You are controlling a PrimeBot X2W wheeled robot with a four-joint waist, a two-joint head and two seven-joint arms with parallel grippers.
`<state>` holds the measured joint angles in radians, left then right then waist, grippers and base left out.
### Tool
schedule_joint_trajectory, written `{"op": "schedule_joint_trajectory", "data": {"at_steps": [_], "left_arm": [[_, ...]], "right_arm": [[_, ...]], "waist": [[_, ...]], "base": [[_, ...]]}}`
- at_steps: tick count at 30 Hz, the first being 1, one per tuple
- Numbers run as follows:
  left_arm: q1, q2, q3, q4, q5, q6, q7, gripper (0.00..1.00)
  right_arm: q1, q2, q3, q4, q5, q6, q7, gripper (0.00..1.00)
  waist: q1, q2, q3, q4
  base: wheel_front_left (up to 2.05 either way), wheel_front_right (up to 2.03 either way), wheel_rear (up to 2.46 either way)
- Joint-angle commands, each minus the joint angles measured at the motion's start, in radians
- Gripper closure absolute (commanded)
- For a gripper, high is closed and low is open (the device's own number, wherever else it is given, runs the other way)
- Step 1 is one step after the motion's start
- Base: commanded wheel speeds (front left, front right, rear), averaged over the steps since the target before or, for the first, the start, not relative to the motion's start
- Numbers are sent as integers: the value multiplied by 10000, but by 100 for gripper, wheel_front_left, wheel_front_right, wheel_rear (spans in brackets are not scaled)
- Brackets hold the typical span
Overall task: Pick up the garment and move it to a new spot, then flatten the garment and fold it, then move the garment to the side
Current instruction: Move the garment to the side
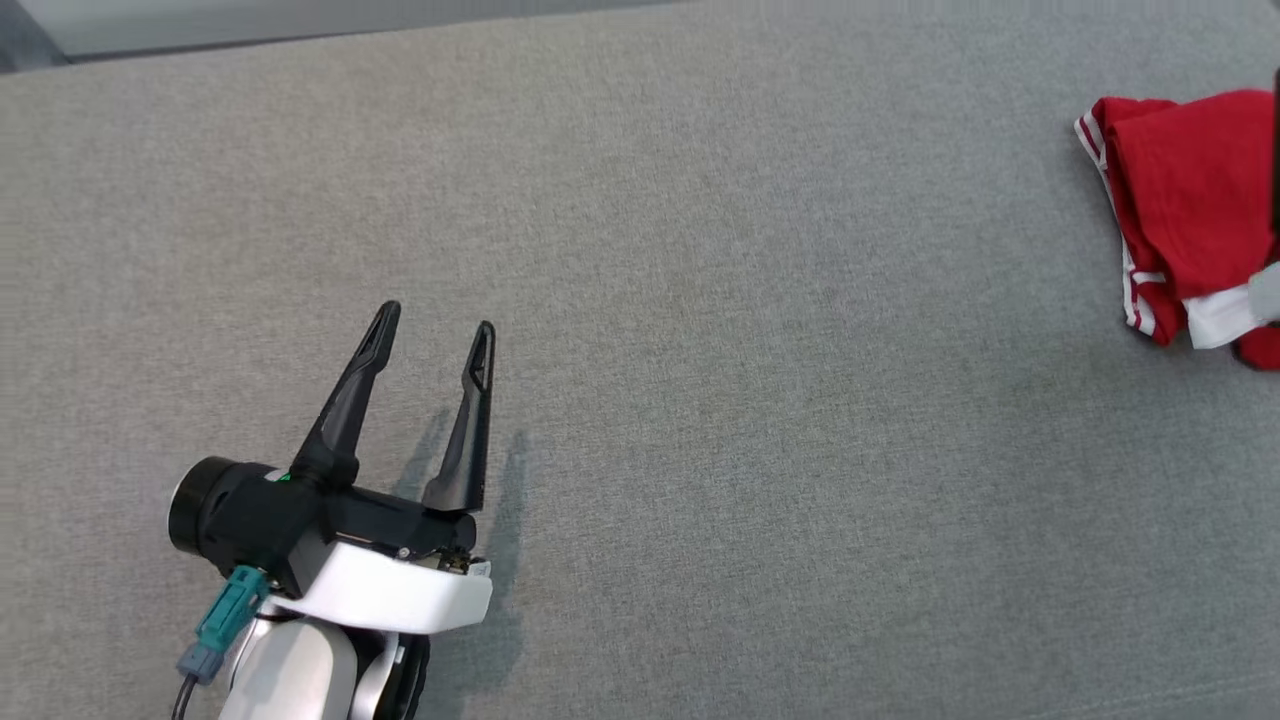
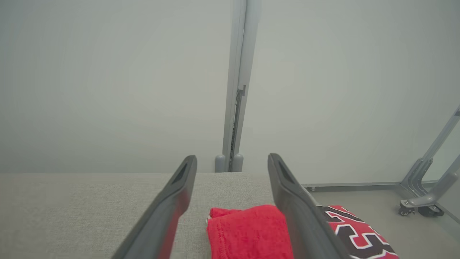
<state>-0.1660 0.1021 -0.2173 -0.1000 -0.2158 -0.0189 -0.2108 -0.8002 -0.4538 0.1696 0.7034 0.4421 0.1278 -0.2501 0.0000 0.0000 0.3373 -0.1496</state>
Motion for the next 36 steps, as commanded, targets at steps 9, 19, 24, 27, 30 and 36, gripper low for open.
{"op": "schedule_joint_trajectory", "data": {"at_steps": [9, 19, 24, 27, 30, 36], "left_arm": [[615, -158, 746, 782, -758, 229, -337, 0], [1227, -197, 1072, 1200, -794, 242, -493, 0], [1630, -269, 1367, 1086, -687, 242, -505, 0], [1898, -323, 1542, 1021, -581, 216, -506, 0], [2141, -376, 1720, 1004, -464, 175, -507, 0], [2553, -453, 1984, 967, -106, -17, -508, 0]], "right_arm": [[2986, 1129, -690, -2454, -1106, 29, -116, 0], [5222, 1983, -905, -4214, -1671, 29, -116, 0], [6198, 2325, -1006, -5133, -1640, 29, -116, 0], [6708, 2497, -1024, -5659, -1612, 29, -116, 0], [7208, 2640, -1057, -6106, -1639, 29, -116, 0], [8136, 2875, -1116, -6948, -1590, 29, -116, 0]], "waist": [[0, 0, -2064, 715], [0, 0, -3183, 857], [0, 0, -3505, 924], [0, 0, -3646, 1001], [0, 0, -3804, 1108], [0, 0, -4086, 1337]], "base": [[0, 0, 0], [0, 0, 0], [0, 0, 0], [0, 0, 0], [0, 0, 0], [0, 0, 0]]}}
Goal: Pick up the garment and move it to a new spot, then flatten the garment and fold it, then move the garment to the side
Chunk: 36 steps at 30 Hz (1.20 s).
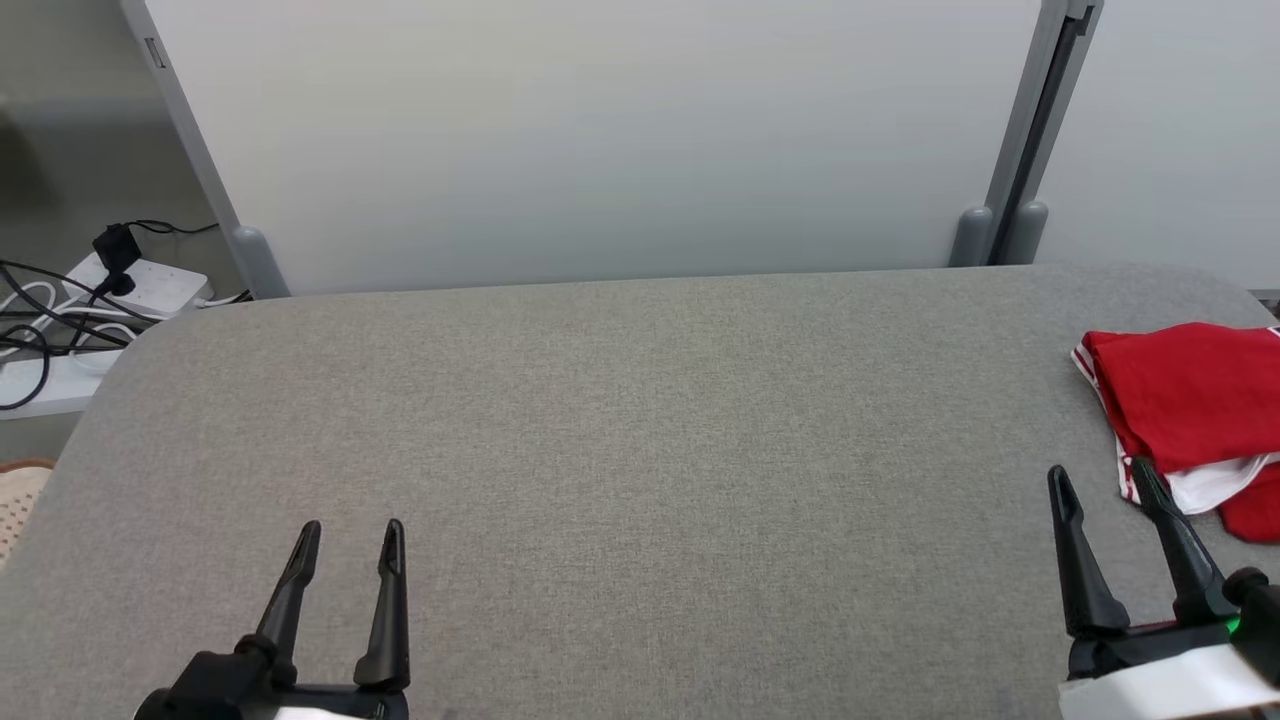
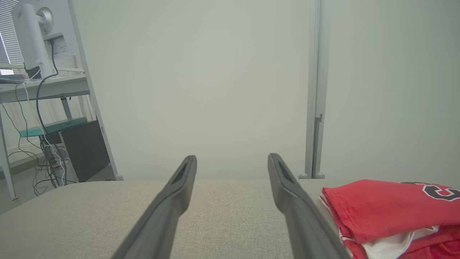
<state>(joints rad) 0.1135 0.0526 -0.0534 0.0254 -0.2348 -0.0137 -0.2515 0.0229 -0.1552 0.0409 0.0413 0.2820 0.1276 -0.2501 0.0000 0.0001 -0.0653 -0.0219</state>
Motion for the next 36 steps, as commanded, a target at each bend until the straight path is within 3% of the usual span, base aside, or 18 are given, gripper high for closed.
{"op": "schedule_joint_trajectory", "data": {"at_steps": [1, 22, 23, 33, 36], "left_arm": [[-177, 31, 385, -278, 123, -97, -102, 0], [125, -22, 853, 84, 333, -141, -102, 0], [464, -42, 506, 417, 290, -177, 11, 100], [442, -105, 555, 981, -477, -230, 277, 100], [386, -102, 575, 1006, -816, -254, 355, 100]], "right_arm": [[22, -86, 166, -430, 1, 31, -116, 0], [612, -76, 310, -649, 306, 31, -116, 0], [742, 140, 65, -277, 270, 0, 8, 100], [854, 345, 31, 219, 1016, -9, 207, 100], [802, 350, 7, 270, 1342, -8, 282, 100]], "waist": [[0, -1, -83, 84], [0, -1, -132, 231], [0, -1, -131, 232], [23, -1, -108, 233], [6, -1, -78, 232]], "base": [[0, 0, 0], [0, 0, 0], [0, 0, 0], [0, 0, 0], [0, 0, 0]]}}
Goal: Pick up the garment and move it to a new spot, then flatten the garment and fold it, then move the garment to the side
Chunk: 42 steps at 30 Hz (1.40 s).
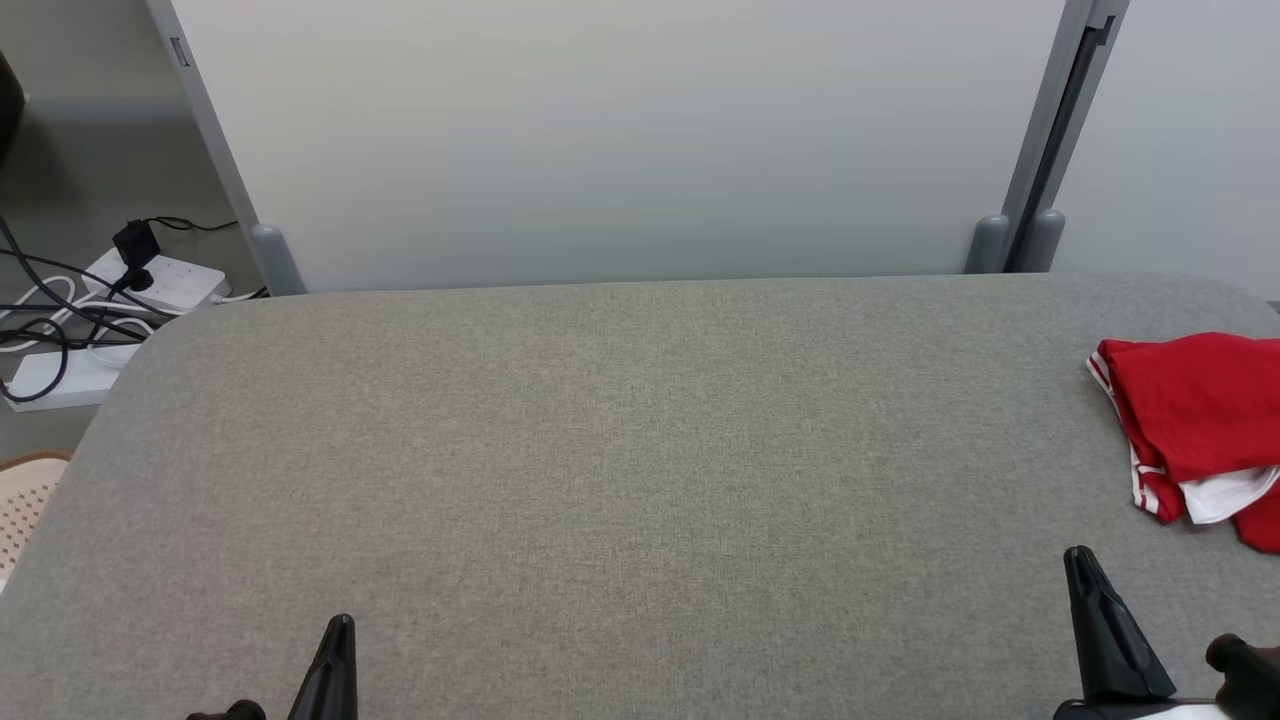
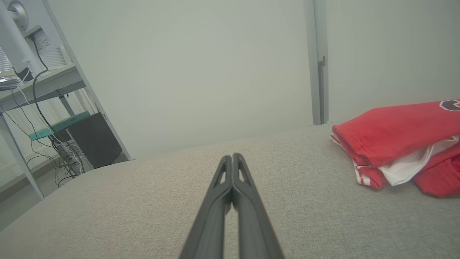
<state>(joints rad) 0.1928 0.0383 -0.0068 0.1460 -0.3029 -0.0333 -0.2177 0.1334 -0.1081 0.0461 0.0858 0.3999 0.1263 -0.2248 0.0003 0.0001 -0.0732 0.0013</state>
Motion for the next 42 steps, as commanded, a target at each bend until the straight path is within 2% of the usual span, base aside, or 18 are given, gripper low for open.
{"op": "schedule_joint_trajectory", "data": {"at_steps": [1, 42], "left_arm": [[-430, 42, 116, -190, -248, -66, 44, 100], [-1331, 69, 491, 218, -4742, -385, 1181, 100]], "right_arm": [[-325, -119, -53, -156, 271, 6, 54, 100], [-1055, 29, -462, 455, 4527, 19, 1114, 100]], "waist": [[-1, -1, 14, 0], [-3, -1, 281, -5]], "base": [[0, 0, 0], [0, 0, 0]]}}
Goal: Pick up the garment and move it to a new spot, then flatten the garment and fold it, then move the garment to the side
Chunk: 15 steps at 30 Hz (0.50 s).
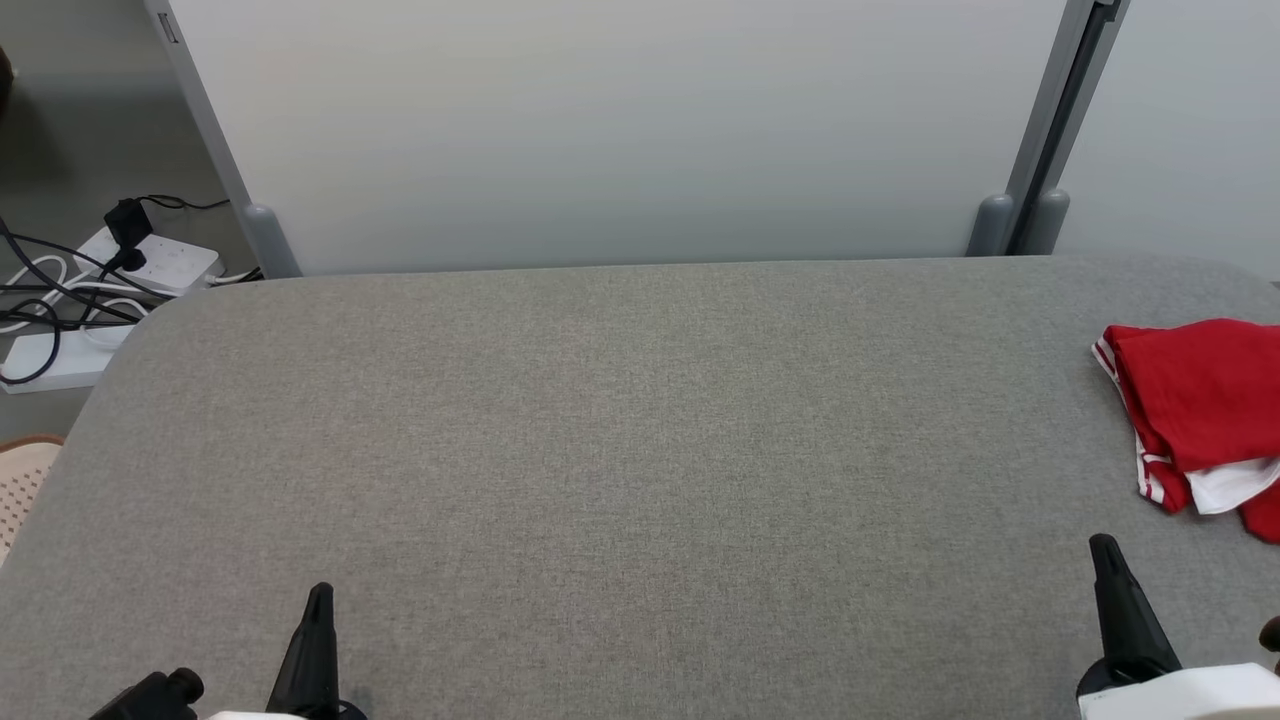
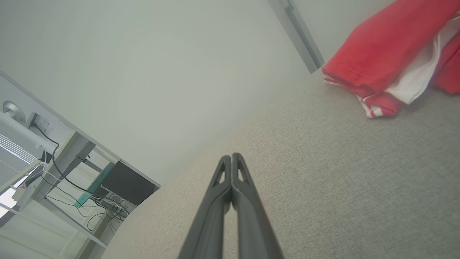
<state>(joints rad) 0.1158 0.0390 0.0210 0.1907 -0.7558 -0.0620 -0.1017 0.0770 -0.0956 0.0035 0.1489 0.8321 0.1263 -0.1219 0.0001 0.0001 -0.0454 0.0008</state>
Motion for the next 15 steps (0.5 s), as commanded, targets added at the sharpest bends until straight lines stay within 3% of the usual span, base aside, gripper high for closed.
{"op": "schedule_joint_trajectory", "data": {"at_steps": [1, 15], "left_arm": [[-583, 62, 223, -219, -321, -105, 49, 100], [-901, 72, 358, -72, -1893, -216, 452, 100]], "right_arm": [[-509, -91, -48, -161, 306, 20, 112, 100], [-762, -20, -218, 51, 1773, 24, 504, 100]], "waist": [[-1, -1, 9, 0], [-1, -1, 100, -2]], "base": [[0, 0, 0], [0, 0, 0]]}}
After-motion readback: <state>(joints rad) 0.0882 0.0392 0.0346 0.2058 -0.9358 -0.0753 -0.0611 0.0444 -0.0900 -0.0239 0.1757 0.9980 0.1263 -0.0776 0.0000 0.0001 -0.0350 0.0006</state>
